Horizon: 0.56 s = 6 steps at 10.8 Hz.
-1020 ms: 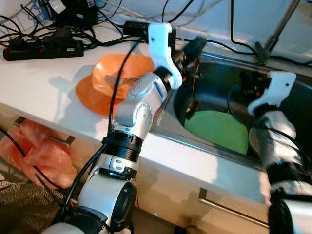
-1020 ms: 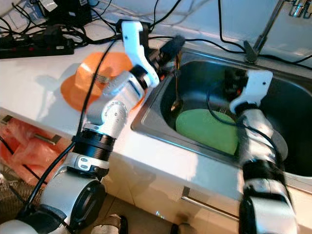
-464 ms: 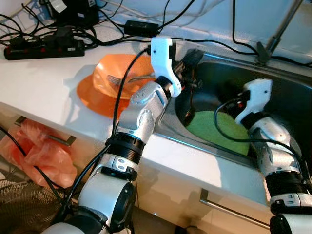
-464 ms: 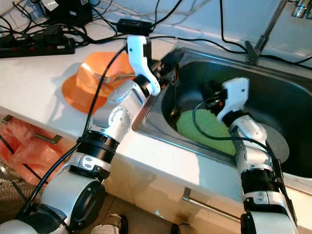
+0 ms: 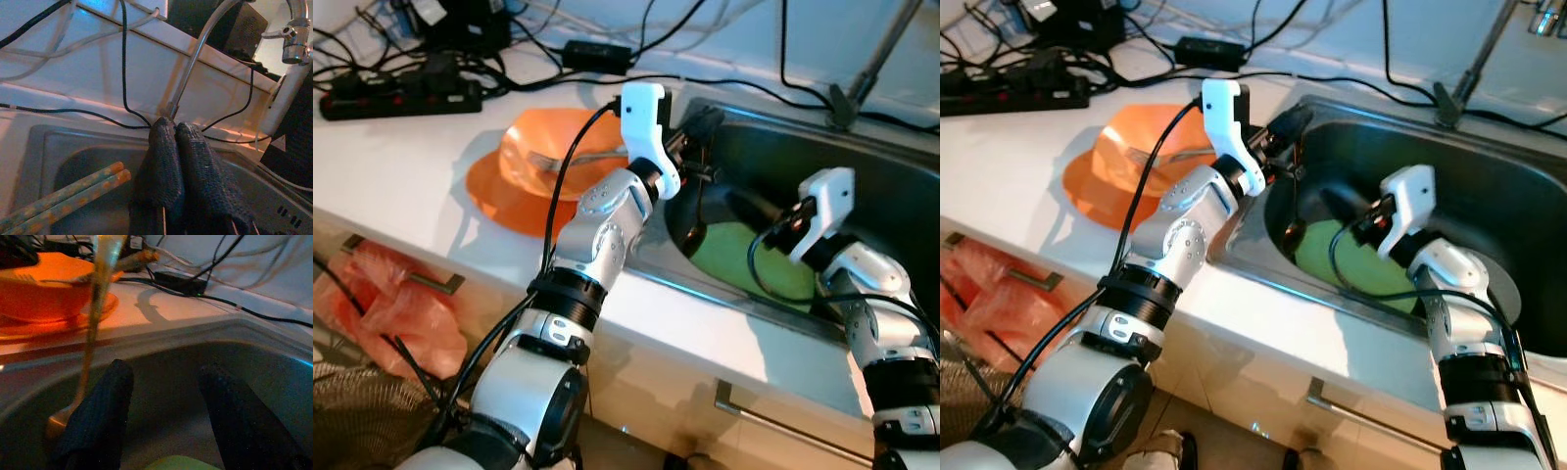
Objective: Kitchen organization
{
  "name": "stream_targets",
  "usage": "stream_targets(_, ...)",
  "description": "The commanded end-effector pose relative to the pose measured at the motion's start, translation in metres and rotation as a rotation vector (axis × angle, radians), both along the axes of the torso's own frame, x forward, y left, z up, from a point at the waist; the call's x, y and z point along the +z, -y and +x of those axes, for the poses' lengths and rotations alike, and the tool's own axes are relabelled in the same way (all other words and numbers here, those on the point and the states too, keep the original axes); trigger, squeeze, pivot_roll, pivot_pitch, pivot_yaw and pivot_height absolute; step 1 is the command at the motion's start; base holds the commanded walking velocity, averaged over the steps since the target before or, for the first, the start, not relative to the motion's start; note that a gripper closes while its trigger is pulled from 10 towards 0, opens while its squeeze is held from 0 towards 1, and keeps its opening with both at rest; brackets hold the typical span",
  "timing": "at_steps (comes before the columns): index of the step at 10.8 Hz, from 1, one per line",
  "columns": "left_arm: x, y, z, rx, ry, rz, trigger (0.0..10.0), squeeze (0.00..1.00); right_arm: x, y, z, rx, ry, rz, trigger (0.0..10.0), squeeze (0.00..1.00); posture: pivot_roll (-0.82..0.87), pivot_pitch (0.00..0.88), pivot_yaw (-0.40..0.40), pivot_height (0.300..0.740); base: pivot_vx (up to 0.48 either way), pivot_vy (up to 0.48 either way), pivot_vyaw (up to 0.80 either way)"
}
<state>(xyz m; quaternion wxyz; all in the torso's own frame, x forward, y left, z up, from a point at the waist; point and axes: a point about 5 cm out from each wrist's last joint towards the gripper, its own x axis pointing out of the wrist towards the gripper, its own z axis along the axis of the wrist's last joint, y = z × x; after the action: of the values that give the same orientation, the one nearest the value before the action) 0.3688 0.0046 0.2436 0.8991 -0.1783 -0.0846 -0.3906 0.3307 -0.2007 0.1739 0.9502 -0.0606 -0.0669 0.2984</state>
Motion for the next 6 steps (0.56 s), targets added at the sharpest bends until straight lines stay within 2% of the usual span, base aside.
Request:
stream_targets(1,0.003,0.038,-0.016,-0.103,-0.006,-0.05,10.0,0.0,0.003,0.002,-0.003,0.019,0.0,-0.001,10.0,0.0,0.02,0.108,0.002,0.74,0.0,0.0,0.0)
stream_targets(2,0.003,0.038,-0.016,-0.105,-0.006,-0.047,10.0,0.0,0.003,0.001,-0.005,0.037,-0.004,0.006,10.0,0.0,0.02,0.109,0.004,0.74,0.0,0.0,0.0)
stream_targets(3,0.003,0.038,-0.016,-0.105,-0.004,-0.044,10.0,0.0,0.003,-0.001,-0.007,0.061,-0.011,0.014,10.0,1.0,0.02,0.109,0.004,0.74,0.0,0.0,0.0)
stream_targets(4,0.003,0.038,-0.016,-0.106,-0.001,-0.04,10.0,0.0,0.003,-0.008,-0.011,0.112,-0.014,0.008,10.0,0.0,0.02,0.108,0.005,0.74,0.0,0.0,0.0)
stream_targets(5,0.003,0.04,-0.017,-0.111,0.003,-0.037,10.0,0.0,0.001,-0.018,-0.019,0.21,-0.032,0.006,10.0,0.0,0.02,0.107,0.006,0.74,0.0,0.0,0.0)
stream_targets(6,0.003,0.04,-0.017,-0.116,0.003,-0.035,10.0,0.0,-0.001,-0.021,-0.019,0.215,-0.036,0.003,10.0,0.0,0.02,0.105,0.006,0.74,0.0,0.0,0.0)
